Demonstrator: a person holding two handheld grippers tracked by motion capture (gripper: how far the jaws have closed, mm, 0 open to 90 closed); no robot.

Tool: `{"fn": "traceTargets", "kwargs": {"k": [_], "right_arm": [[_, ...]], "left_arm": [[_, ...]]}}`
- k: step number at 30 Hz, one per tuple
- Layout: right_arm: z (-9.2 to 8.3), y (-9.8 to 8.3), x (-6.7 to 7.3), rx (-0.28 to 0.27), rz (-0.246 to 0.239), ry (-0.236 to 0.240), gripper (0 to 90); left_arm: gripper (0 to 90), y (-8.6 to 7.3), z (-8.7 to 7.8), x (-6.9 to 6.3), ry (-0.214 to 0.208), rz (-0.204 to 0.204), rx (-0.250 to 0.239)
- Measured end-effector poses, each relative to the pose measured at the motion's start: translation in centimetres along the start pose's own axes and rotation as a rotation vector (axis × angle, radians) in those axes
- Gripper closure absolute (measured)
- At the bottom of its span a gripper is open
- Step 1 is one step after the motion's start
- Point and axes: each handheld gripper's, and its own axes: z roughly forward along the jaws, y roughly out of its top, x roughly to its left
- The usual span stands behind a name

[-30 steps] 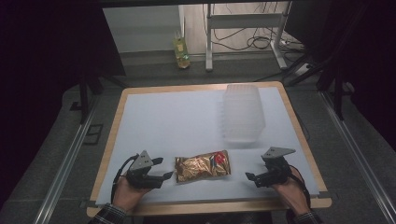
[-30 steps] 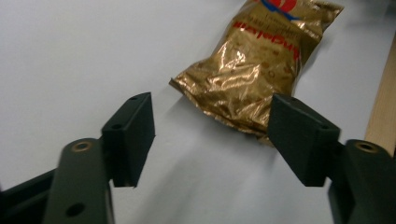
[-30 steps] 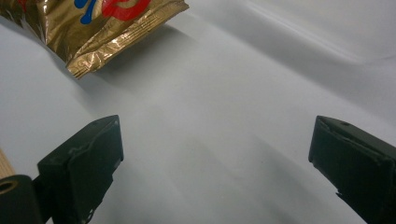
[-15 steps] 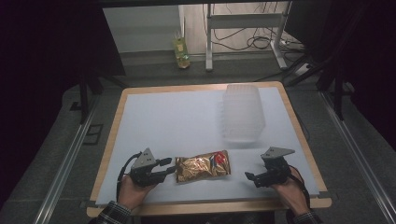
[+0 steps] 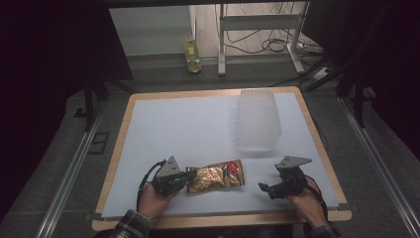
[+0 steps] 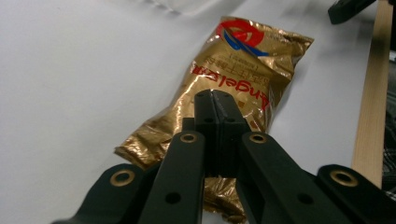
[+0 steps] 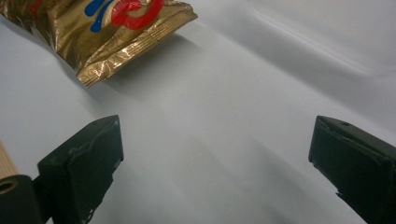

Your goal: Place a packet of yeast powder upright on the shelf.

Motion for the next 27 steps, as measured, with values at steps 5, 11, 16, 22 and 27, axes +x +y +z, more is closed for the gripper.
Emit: {"fn": "traceTargets", "kwargs": {"k": [5,11,16,22,27], "right_arm": [[0.2,0.2,0.2,0.000,0.000,0.015,3.1],[0.3,0.3,0.5,-0.004,0.000,0.030,3.1],[0.1,0.5,0.7,-0.014,0.002,0.050,3.1],[-0.1,0.8,1.1,-0.021,0.017,0.106,3.7],[0.0,1.3,1.7,-0.035,-0.007,0.134,4.1]], "left_arm": [[89.5,-0.3,1.3,-0.2,0.005,0.015,0.053],[90.0,-1.0,1.7,-0.1,0.016,0.013,0.085],[90.0,-1.5,1.3,0.0,0.023,0.001,0.086],[90.0,-2.3,0.7,-0.2,0.054,0.009,0.092],[90.0,-2.6,0.6,-0.1,0.057,-0.001,0.096]]}}
